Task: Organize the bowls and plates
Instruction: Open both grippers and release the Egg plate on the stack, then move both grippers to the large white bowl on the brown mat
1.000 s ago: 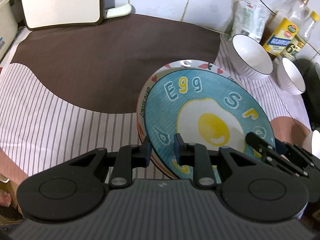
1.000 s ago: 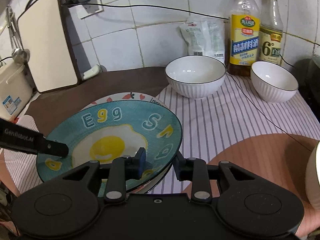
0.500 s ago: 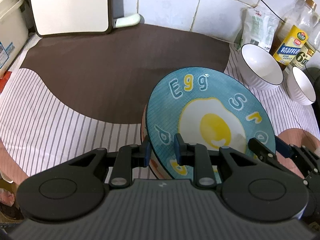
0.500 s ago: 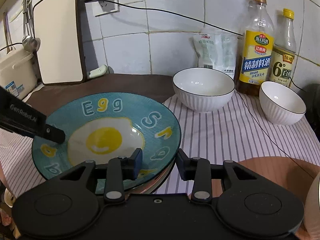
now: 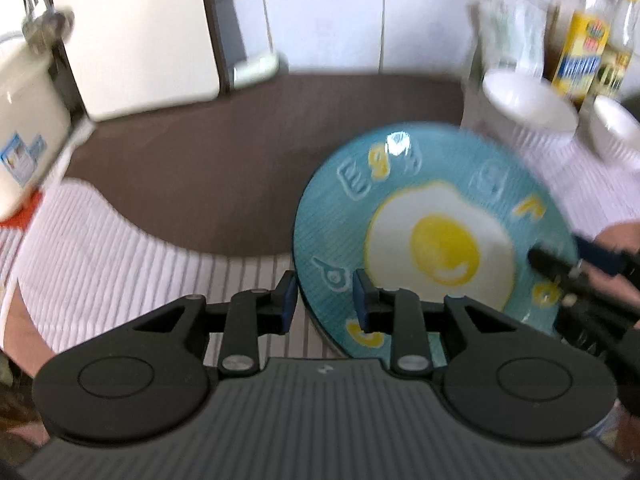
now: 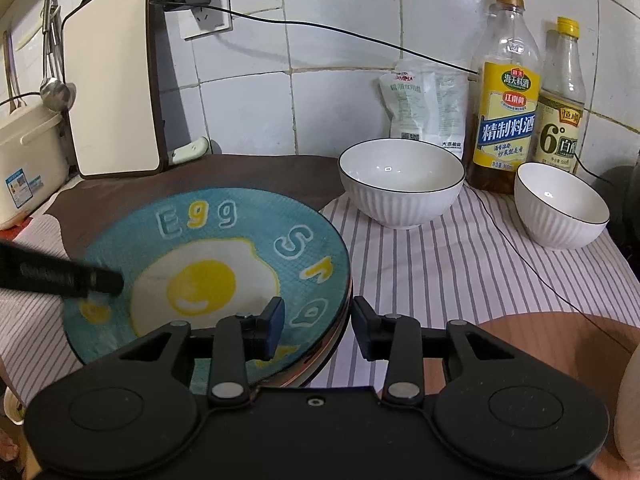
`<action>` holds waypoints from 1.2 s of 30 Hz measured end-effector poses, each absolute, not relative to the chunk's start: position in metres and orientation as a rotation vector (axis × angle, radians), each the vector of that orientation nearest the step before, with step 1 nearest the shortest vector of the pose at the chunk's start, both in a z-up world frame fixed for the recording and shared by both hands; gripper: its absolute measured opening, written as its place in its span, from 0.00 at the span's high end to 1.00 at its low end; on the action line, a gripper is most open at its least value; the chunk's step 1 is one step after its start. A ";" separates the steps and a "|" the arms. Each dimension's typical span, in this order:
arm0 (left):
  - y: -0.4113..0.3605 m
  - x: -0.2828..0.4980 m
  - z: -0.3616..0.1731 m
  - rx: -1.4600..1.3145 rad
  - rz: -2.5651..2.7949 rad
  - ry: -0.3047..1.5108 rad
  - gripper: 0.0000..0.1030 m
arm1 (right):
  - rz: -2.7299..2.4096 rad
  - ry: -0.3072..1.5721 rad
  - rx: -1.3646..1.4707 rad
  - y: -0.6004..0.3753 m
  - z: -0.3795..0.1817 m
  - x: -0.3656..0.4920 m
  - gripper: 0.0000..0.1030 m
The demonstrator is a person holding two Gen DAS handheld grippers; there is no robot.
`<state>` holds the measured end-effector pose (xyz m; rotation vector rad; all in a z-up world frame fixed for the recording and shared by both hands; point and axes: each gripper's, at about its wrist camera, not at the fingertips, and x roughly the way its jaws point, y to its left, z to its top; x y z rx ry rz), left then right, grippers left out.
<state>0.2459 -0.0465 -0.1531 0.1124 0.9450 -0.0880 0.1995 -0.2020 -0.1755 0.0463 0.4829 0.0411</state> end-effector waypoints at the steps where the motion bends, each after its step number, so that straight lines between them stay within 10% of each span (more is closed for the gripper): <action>1: -0.045 0.243 -0.153 0.106 -0.091 0.924 0.73 | 0.041 0.482 0.048 -0.202 -0.176 0.199 0.58; 36: -0.095 0.151 -0.033 0.061 -0.305 0.939 0.39 | 0.054 0.419 -0.091 -0.265 -0.077 0.051 0.37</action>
